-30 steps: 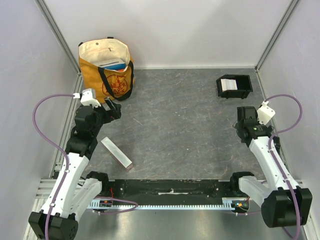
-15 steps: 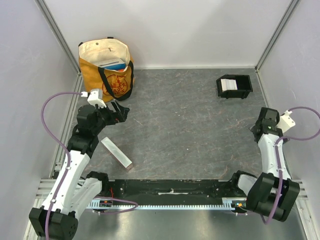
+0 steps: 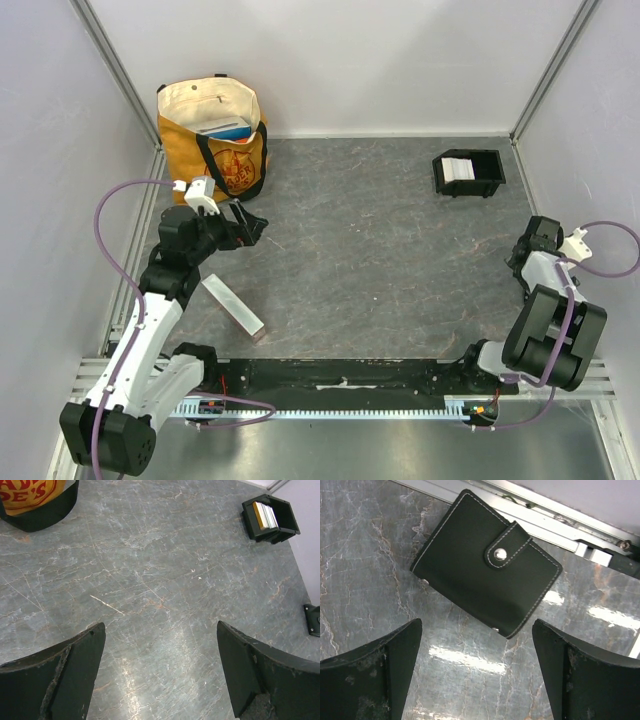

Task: Put the credit cards into the card holder
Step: Move the card holder to the center of the board.

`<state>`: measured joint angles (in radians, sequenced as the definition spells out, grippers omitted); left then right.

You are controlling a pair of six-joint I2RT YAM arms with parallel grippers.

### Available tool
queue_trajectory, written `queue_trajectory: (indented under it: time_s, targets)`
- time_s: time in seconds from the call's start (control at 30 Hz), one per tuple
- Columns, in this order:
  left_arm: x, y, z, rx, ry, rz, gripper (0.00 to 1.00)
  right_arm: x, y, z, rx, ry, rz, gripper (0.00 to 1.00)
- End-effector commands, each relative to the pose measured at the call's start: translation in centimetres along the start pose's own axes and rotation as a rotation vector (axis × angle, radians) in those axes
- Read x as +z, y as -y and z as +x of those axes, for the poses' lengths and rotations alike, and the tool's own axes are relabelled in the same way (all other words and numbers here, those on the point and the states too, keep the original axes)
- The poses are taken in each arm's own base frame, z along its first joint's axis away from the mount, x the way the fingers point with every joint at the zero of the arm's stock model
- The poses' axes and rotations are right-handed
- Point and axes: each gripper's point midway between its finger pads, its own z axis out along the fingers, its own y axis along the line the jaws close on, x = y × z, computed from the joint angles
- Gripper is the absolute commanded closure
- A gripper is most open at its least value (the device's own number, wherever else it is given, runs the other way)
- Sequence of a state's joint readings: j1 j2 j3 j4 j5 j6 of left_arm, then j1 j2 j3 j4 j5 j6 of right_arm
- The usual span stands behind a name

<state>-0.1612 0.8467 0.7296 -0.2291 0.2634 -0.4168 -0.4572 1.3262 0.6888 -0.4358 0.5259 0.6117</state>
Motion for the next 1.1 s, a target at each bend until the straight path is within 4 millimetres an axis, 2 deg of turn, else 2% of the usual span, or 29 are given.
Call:
queue_trajectory:
  time_s: [0.0, 0.07, 0.13, 0.27, 0.37, 0.43, 0.57, 0.7, 0.77, 0.87, 0.97, 1.07]
  targets:
    - [0.0, 1.3, -1.0, -0.008, 0.031, 0.058, 0.03, 1.1, -1.2, 0.2, 0.003, -0.008, -0.04, 0.02]
    - [0.0, 1.4, -1.1, -0.009, 0.033, 0.061, 0.03, 1.6, -1.3, 0.8, -0.011, -0.023, -0.046, 0.02]
    - [0.0, 1.5, -1.0, -0.013, 0.03, 0.07, 0.03, 1.8, -2.4, 1.3, -0.028, -0.041, -0.108, 0.02]
    - [0.0, 1.7, -0.9, -0.004, 0.016, 0.08, 0.03, 1.4, -3.4, 0.0, -0.056, 0.006, -0.167, 0.02]
    - [-0.3, 1.5, -0.9, 0.001, 0.025, 0.069, 0.03, 1.6, -1.9, -1.4, -0.032, 0.067, -0.105, 0.02]
    - [-0.5, 1.4, -0.9, -0.001, 0.033, 0.064, 0.03, 2.0, -1.3, -1.4, -0.006, 0.056, -0.098, 0.02]
    - [-0.7, 1.5, -1.0, 0.0, 0.042, 0.063, 0.03, 3.3, -1.8, 0.9, -0.019, -0.051, -0.114, 0.02]
    - [-0.8, 1.7, -1.1, -0.001, 0.042, 0.07, 0.03, 4.0, -3.3, 4.8, -0.047, -0.236, -0.174, 0.02]
    - [-0.9, 1.7, -1.0, -0.004, 0.045, 0.07, 0.04, 3.6, -3.9, 6.5, -0.048, -0.305, -0.218, 0.04]
    - [-0.8, 1.6, -1.1, -0.01, 0.048, 0.067, 0.03, 2.0, -4.6, 7.2, -0.043, -0.342, -0.304, 0.13]
    - [-0.6, 1.6, -0.9, -0.016, 0.037, 0.07, 0.03, 0.2, -5.4, 8.0, -0.051, -0.361, -0.397, 0.15]
    - [-0.4, 1.6, -0.7, -0.021, 0.028, 0.071, 0.04, -0.7, -5.1, 9.4, -0.107, -0.366, -0.408, 0.15]
